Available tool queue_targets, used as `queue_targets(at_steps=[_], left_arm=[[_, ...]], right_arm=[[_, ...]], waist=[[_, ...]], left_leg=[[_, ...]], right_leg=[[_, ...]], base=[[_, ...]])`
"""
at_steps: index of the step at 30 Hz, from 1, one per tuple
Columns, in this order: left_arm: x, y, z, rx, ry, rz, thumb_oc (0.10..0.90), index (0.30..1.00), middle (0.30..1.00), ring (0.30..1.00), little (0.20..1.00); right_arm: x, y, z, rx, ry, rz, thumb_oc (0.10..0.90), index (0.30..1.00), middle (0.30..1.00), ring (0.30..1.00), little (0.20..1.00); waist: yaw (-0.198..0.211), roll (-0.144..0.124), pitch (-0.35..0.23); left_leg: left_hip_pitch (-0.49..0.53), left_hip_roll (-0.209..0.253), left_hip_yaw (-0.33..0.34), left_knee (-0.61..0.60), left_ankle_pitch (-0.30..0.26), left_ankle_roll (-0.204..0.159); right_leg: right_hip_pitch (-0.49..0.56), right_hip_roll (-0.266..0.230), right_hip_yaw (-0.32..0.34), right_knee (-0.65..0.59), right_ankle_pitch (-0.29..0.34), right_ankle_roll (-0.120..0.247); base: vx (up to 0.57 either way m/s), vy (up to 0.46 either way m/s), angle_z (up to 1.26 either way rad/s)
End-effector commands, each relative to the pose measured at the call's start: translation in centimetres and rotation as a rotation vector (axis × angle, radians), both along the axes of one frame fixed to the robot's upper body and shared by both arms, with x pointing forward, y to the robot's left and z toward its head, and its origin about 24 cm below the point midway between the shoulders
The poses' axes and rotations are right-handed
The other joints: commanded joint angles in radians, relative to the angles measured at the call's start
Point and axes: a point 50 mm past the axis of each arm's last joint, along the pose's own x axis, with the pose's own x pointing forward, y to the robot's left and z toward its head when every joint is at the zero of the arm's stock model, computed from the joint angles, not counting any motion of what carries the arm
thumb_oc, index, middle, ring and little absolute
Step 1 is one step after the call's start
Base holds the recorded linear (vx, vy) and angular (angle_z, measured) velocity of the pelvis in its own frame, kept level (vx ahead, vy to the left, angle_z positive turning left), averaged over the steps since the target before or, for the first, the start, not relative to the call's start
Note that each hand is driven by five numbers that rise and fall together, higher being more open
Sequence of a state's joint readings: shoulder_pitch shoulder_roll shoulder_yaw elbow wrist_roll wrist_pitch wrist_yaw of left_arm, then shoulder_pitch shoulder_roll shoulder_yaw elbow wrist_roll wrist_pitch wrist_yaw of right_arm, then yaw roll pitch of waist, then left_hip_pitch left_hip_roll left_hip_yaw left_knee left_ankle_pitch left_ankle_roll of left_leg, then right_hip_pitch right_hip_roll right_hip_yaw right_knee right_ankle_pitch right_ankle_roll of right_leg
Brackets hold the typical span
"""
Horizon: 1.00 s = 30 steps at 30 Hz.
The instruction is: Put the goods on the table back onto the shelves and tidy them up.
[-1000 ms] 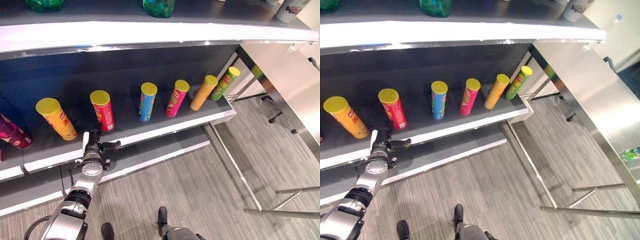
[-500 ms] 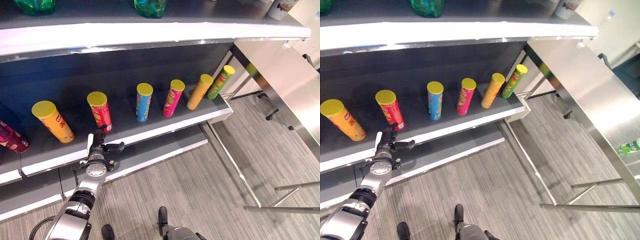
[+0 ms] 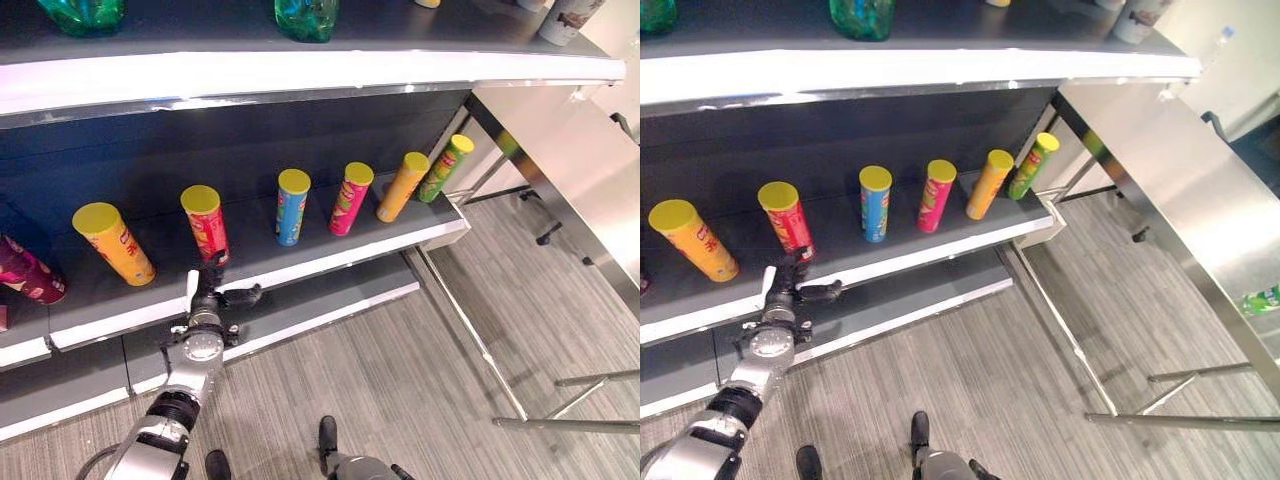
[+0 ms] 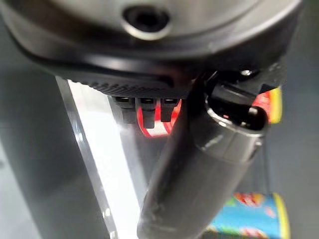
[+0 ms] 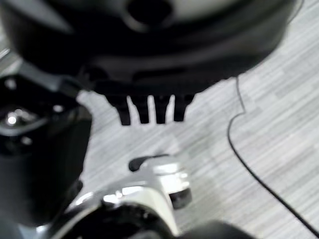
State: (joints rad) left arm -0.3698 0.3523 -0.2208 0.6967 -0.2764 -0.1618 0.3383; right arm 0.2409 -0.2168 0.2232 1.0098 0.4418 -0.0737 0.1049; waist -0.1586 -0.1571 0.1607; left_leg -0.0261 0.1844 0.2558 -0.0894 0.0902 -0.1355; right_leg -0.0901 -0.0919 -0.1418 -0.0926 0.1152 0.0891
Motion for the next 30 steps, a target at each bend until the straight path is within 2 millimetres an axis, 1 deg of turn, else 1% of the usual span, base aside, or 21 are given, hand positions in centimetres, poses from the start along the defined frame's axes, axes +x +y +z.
queue_targets(at_steps=[1, 3, 4, 5, 8, 11, 12, 14, 17, 19, 21, 23, 26, 28, 29, 30], left_arm=[[2.7, 0.6, 6.5, 0.008, -0.303, -0.008, 0.800, 0.900, 0.900, 0.900, 0.900], [2.5, 0.3, 6.6, 0.011, -0.316, -0.019, 0.800, 0.900, 0.900, 0.900, 0.900], [2.5, 0.3, 6.6, 0.011, -0.316, -0.019, 0.800, 0.900, 0.900, 0.900, 0.900], [2.6, 0.4, 6.8, 0.022, -0.321, -0.014, 0.800, 0.900, 0.900, 0.900, 0.900], [2.8, 0.5, 7.3, 0.034, -0.339, -0.002, 0.800, 0.900, 0.900, 0.900, 0.900], [2.9, 0.9, 7.8, 0.052, -0.351, 0.017, 0.800, 0.900, 0.900, 0.900, 0.900], [2.9, 1.4, 8.4, 0.071, -0.377, 0.034, 0.800, 0.900, 0.900, 0.900, 0.900], [2.9, 1.4, 8.4, 0.071, -0.377, 0.034, 0.800, 0.900, 0.900, 0.900, 0.900], [2.7, 1.6, 8.7, 0.058, -0.394, 0.041, 0.800, 0.900, 0.900, 0.900, 0.900], [2.5, 1.4, 9.1, 0.027, -0.413, 0.014, 0.800, 0.900, 0.900, 0.900, 0.900], [2.0, 0.9, 9.1, 0.013, -0.419, -0.048, 0.800, 0.900, 0.900, 0.900, 0.900], [0.8, 0.3, 9.1, -0.021, -0.428, -0.142, 0.800, 0.900, 0.900, 0.900, 0.900], [-1.5, -0.5, 7.9, -0.096, -0.381, -0.295, 0.800, 0.900, 0.900, 0.900, 0.900], [-3.5, -0.5, 6.7, -0.122, -0.319, -0.382, 0.800, 0.900, 0.900, 0.900, 0.900], [-5.8, -0.1, 5.6, -0.151, -0.246, -0.444, 0.800, 0.900, 0.900, 0.900, 0.900], [-5.8, 0.0, 5.6, -0.151, -0.244, -0.443, 0.800, 0.900, 0.900, 0.900, 0.900]], right_arm=[[0.7, 0.8, 0.0, 0.033, -0.023, -0.032, 0.800, 0.900, 0.900, 0.900, 0.900], [1.5, 0.6, 0.0, 0.032, -0.038, -0.041, 0.800, 0.900, 0.900, 0.900, 0.900], [1.5, 0.6, 0.0, 0.032, -0.038, -0.041, 0.800, 0.900, 0.900, 0.900, 0.900], [2.1, 0.5, 0.1, 0.029, -0.048, -0.041, 0.800, 0.900, 0.900, 0.900, 0.900], [2.6, 0.5, 0.2, 0.027, -0.059, -0.034, 0.800, 0.900, 0.900, 0.900, 0.900], [2.6, 0.6, 0.2, 0.027, -0.060, -0.030, 0.800, 0.900, 0.900, 0.900, 0.900], [2.3, 0.6, 0.2, 0.024, -0.053, -0.022, 0.800, 0.900, 0.900, 0.900, 0.900], [2.3, 0.6, 0.2, 0.024, -0.053, -0.022, 0.800, 0.900, 0.900, 0.900, 0.900], [2.2, 0.7, 0.1, 0.025, -0.049, -0.023, 0.800, 0.900, 0.900, 0.900, 0.900], [2.4, 0.5, 0.2, 0.022, -0.053, -0.025, 0.800, 0.900, 0.900, 0.900, 0.900], [2.6, 0.4, 0.2, 0.022, -0.058, -0.029, 0.800, 0.900, 0.900, 0.900, 0.900], [3.0, 0.0, 0.3, 0.009, -0.063, -0.036, 0.800, 0.900, 0.900, 0.900, 0.900], [3.8, -0.8, 0.4, -0.014, -0.063, -0.047, 0.800, 0.900, 0.900, 0.900, 0.900], [4.1, -1.4, 0.4, -0.026, -0.054, -0.052, 0.800, 0.900, 0.900, 0.900, 0.900], [4.6, -2.1, 0.6, -0.042, -0.048, -0.054, 0.800, 0.900, 0.900, 0.900, 0.900], [4.5, -2.1, 0.6, -0.041, -0.047, -0.053, 0.800, 0.900, 0.900, 0.900, 0.900]], waist=[[0.022, -0.015, 0.009], [0.032, -0.009, 0.006], [0.032, -0.008, 0.006], [0.036, -0.005, 0.005], [0.040, -0.004, 0.004], [0.040, -0.007, 0.003], [0.041, -0.012, 0.002], [0.041, -0.012, 0.002], [0.046, -0.020, -0.002], [0.051, -0.019, -0.001], [0.060, -0.015, 0.000], [0.074, -0.005, 0.000], [0.098, 0.015, -0.006], [0.113, 0.027, -0.016], [0.128, 0.035, -0.027], [0.127, 0.035, -0.027]], left_leg=[[-0.010, 0.048, -0.051, 0.002, -0.047, -0.043], [-0.012, 0.045, -0.059, 0.002, -0.049, -0.042], [-0.012, 0.045, -0.060, 0.002, -0.049, -0.042], [-0.014, 0.043, -0.062, 0.002, -0.049, -0.042], [-0.018, 0.043, -0.065, 0.002, -0.049, -0.043], [-0.019, 0.043, -0.064, 0.002, -0.048, -0.044], [-0.019, 0.044, -0.063, 0.002, -0.048, -0.046], [-0.019, 0.044, -0.063, 0.002, -0.048, -0.046], [-0.018, 0.046, -0.063, 0.002, -0.048, -0.046], [-0.020, 0.045, -0.064, 0.002, -0.047, -0.045], [-0.020, 0.045, -0.066, 0.002, -0.048, -0.044], [-0.017, 0.043, -0.068, 0.002, -0.048, -0.041], [-0.011, 0.038, -0.074, 0.002, -0.050, -0.036], [-0.003, 0.035, -0.078, 0.002, -0.052, -0.031], [0.003, 0.030, -0.084, 0.002, -0.057, -0.025], [0.003, 0.030, -0.084, 0.002, -0.058, -0.025]], right_leg=[[0.024, -0.099, -0.051, 0.005, -0.040, 0.128], [0.031, -0.101, -0.058, 0.005, -0.043, 0.127], [0.031, -0.101, -0.058, 0.005, -0.044, 0.127], [0.031, -0.102, -0.062, 0.005, -0.044, 0.127], [0.029, -0.103, -0.066, 0.005, -0.042, 0.128], [0.028, -0.102, -0.067, 0.005, -0.040, 0.129], [0.028, -0.101, -0.068, 0.005, -0.041, 0.130], [0.028, -0.101, -0.068, 0.005, -0.041, 0.130], [0.029, -0.100, -0.068, 0.005, -0.041, 0.130], [0.030, -0.100, -0.069, 0.005, -0.041, 0.130], [0.032, -0.100, -0.073, 0.005, -0.042, 0.130], [0.041, -0.102, -0.078, 0.005, -0.043, 0.129], [0.059, -0.107, -0.090, 0.005, -0.045, 0.129], [0.074, -0.111, -0.099, 0.007, -0.046, 0.130], [0.088, -0.115, -0.106, 0.009, -0.046, 0.132], [0.088, -0.115, -0.107, 0.009, -0.046, 0.132]], base=[[0.02, 0.003, 0.11], [0.01, 0.005, 0.14], [0.00, 0.007, 0.14], [0.00, 0.005, 0.12], [-0.01, 0.004, 0.15], [0.00, 0.001, 0.08], [0.00, 0.000, 0.00], [0.00, 0.000, 0.00], [0.00, 0.000, 0.00], [0.00, 0.000, 0.00], [0.00, 0.000, 0.00], [0.00, 0.017, 0.01], [0.01, 0.058, 0.01], [0.03, 0.091, 0.02], [0.02, 0.090, 0.10], [0.02, 0.092, 0.18]])
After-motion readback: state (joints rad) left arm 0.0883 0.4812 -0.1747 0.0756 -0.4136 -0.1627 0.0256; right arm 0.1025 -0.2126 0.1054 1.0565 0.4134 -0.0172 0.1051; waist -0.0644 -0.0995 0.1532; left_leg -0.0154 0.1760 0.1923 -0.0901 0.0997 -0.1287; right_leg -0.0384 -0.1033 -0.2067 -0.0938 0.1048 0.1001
